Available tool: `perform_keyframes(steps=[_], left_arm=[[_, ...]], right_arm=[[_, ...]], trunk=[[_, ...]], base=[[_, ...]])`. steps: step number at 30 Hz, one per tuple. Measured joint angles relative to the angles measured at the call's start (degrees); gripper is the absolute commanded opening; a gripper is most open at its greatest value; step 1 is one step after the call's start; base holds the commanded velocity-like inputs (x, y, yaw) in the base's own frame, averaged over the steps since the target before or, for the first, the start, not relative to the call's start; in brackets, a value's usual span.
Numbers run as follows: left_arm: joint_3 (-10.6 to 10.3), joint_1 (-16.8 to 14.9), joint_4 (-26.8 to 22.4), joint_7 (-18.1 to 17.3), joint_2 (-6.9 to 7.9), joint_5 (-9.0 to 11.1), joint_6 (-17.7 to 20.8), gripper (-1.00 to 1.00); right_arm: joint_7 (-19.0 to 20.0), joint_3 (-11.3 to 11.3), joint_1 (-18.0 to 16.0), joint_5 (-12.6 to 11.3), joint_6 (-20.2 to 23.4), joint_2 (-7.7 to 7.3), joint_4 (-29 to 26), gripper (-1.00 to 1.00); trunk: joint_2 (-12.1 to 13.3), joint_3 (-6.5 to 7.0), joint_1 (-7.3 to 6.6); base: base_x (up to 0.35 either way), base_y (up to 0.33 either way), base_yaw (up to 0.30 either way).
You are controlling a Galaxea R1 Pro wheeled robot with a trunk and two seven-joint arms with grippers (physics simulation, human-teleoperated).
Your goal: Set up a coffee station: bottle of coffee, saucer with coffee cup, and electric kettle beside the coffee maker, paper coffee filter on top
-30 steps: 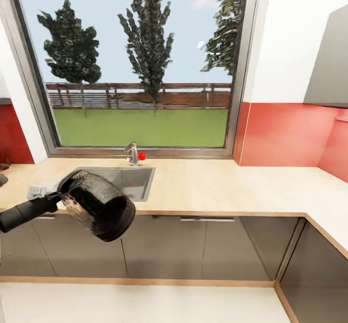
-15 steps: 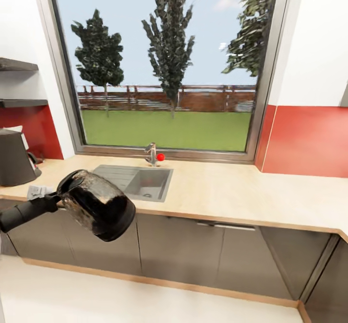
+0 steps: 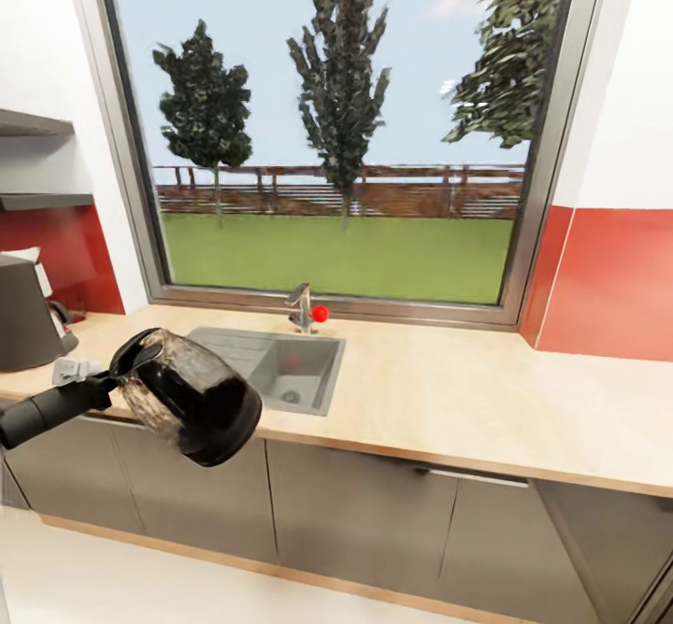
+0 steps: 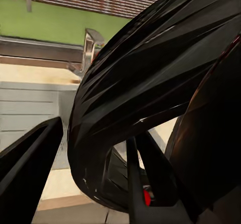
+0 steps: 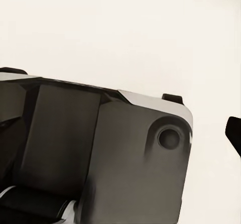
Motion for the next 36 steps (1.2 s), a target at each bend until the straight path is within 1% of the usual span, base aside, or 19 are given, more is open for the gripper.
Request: perform_keyframes(steps=[5, 12, 36], left_arm=[[0.0, 0.0, 0.0, 0.1, 0.02, -0.2, 0.0, -1.00], [0.0, 0.0, 0.0, 0.1, 0.02, -0.2, 0.0, -1.00], [0.0, 0.0, 0.0, 0.1, 0.02, -0.1, 0.0, -1.00]], right_arm=[[0.0, -0.2, 0.0, -0.1, 0.1, -0.11, 0.0, 1.00], [0.1, -0.1, 0.0, -0.1, 0.1, -0.16, 0.0, 1.00], [0.1, 0.0, 0.0, -0.1, 0.1, -0.08, 0.0, 1.00]], trunk=[[0.0, 0.00, 0.01], [0.0, 0.00, 0.02], [0.0, 0.00, 0.02]], base=[[0.272, 0.182, 0.000], [0.180, 0.258, 0.026], [0.117, 0.294, 0.259]])
